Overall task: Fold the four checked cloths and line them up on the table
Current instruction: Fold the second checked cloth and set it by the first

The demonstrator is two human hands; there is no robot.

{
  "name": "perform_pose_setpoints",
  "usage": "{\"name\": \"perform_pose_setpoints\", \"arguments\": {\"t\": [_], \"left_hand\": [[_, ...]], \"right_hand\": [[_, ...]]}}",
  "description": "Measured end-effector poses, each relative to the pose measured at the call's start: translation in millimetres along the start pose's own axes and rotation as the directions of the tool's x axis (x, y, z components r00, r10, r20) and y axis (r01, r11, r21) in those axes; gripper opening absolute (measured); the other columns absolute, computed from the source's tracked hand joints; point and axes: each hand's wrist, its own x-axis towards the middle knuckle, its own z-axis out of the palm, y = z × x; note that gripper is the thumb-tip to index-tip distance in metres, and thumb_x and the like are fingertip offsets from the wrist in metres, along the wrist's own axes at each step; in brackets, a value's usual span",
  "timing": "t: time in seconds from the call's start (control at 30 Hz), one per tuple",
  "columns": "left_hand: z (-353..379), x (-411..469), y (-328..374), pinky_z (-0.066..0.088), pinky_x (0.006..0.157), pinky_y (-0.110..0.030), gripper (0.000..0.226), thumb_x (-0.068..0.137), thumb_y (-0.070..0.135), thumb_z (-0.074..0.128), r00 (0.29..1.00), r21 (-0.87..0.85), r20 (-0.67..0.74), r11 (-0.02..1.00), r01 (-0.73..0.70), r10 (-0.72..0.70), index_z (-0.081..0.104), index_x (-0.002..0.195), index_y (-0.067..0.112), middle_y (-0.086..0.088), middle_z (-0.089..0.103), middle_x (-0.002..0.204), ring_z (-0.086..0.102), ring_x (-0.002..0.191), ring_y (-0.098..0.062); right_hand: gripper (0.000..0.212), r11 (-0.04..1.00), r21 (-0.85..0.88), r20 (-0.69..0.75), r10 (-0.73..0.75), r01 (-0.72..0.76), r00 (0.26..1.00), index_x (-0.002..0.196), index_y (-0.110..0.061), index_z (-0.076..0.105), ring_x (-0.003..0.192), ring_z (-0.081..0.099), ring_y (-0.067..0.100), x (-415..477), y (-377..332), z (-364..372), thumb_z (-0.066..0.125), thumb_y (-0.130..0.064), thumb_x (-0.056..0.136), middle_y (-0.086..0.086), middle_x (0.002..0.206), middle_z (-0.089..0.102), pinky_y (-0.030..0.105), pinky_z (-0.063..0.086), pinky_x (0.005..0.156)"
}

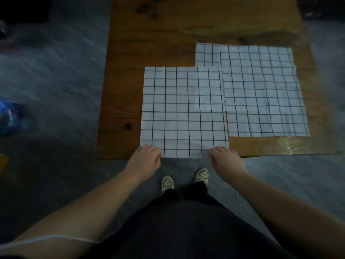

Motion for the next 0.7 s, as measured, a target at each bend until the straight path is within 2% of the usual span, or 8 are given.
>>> {"name": "perform_pose_setpoints", "arguments": {"t": [0.07, 0.13, 0.2, 0.27, 0.33, 0.5, 0.63, 0.7], "left_hand": [[-11, -6, 5, 0.046, 0.074, -0.029, 0.010, 0.101, 0.023, 0.049, 0.998, -0.102, 0.035, 0.993, 0.054, -0.050, 0.054, 0.093, 0.028, 0.010, 0.059, 0.088, 0.055, 0.080, -0.008], [-25, -13, 6, 0.043, 0.064, -0.022, 0.008, 0.103, 0.026, 0.051, 0.992, -0.211, 0.094, 0.973, 0.099, -0.081, 0.055, 0.097, 0.028, 0.010, 0.060, 0.083, 0.056, 0.071, -0.005], [-37, -23, 6, 0.043, 0.061, -0.018, 0.006, 0.103, 0.027, 0.053, 0.992, -0.268, 0.103, 0.958, 0.099, -0.074, 0.057, 0.102, 0.032, 0.012, 0.061, 0.084, 0.058, 0.069, -0.002], [-49, -29, 5, 0.050, 0.065, -0.022, 0.008, 0.103, 0.027, 0.054, 0.993, -0.293, 0.089, 0.951, 0.102, -0.079, 0.059, 0.105, 0.033, 0.013, 0.063, 0.087, 0.060, 0.073, -0.002], [-60, -29, 4, 0.055, 0.071, -0.026, 0.009, 0.102, 0.027, 0.055, 0.993, -0.316, 0.063, 0.942, 0.116, -0.101, 0.061, 0.106, 0.033, 0.013, 0.064, 0.090, 0.062, 0.078, -0.003], [-93, -4, 5, 0.045, 0.071, -0.016, 0.011, 0.102, 0.027, 0.056, 0.989, -0.334, -0.070, 0.937, 0.098, -0.128, 0.061, 0.105, 0.037, 0.018, 0.063, 0.094, 0.059, 0.085, 0.006], [-125, 30, 6, 0.050, 0.069, -0.020, 0.010, 0.102, 0.028, 0.055, 0.982, -0.347, -0.133, 0.934, 0.079, -0.133, 0.061, 0.106, 0.035, 0.015, 0.063, 0.092, 0.061, 0.081, 0.001], [-139, 51, 4, 0.052, 0.070, -0.022, 0.011, 0.103, 0.029, 0.054, 0.976, -0.336, -0.154, 0.937, 0.094, -0.153, 0.061, 0.110, 0.034, 0.015, 0.064, 0.094, 0.062, 0.081, -0.002]], "right_hand": [[0.019, 0.998, 0.025, 0.002, 0.056, -0.056, 0.998, 0.110, -0.023, 0.060, 0.091, 0.061, 0.019, -7, -6, -11, 0.043, -0.020, 0.102, -0.002, 0.107, 0.069, 0.032, 0.038, 0.079], [0.016, 0.996, 0.051, -0.034, 0.079, -0.078, 0.996, 0.105, -0.025, 0.058, 0.073, 0.054, 0.016, -15, -10, -21, 0.043, -0.023, 0.102, -0.004, 0.094, 0.068, 0.030, 0.035, 0.067], [0.014, 0.995, 0.061, -0.070, 0.082, -0.078, 0.994, 0.103, -0.027, 0.059, 0.070, 0.052, 0.011, -23, -13, -30, 0.046, -0.024, 0.100, -0.009, 0.087, 0.064, 0.028, 0.037, 0.061], [0.014, 0.993, 0.079, -0.108, 0.100, -0.092, 0.989, 0.102, -0.027, 0.061, 0.067, 0.049, 0.006, -28, -14, -39, 0.048, -0.023, 0.099, -0.013, 0.080, 0.057, 0.022, 0.033, 0.056], [0.014, 0.988, 0.113, -0.169, 0.124, -0.106, 0.978, 0.103, -0.023, 0.065, 0.067, 0.048, 0.008, -31, -14, -51, 0.052, -0.020, 0.098, -0.015, 0.079, 0.053, 0.023, 0.032, 0.056], [0.013, 0.975, 0.188, -0.271, 0.164, -0.115, 0.949, 0.105, -0.021, 0.067, 0.076, 0.061, 0.020, -15, -11, -80, 0.059, -0.018, 0.096, -0.006, 0.088, 0.067, 0.034, 0.051, 0.062], [0.012, 0.976, 0.205, -0.341, 0.138, -0.070, 0.930, 0.106, -0.020, 0.066, 0.077, 0.059, 0.019, 19, -2, -105, 0.057, -0.023, 0.098, -0.006, 0.088, 0.065, 0.034, 0.047, 0.064], [0.013, 0.974, 0.220, -0.368, 0.134, -0.054, 0.920, 0.107, -0.019, 0.066, 0.080, 0.060, 0.017, 40, 4, -117, 0.057, -0.023, 0.099, -0.006, 0.090, 0.065, 0.035, 0.050, 0.068]]}}
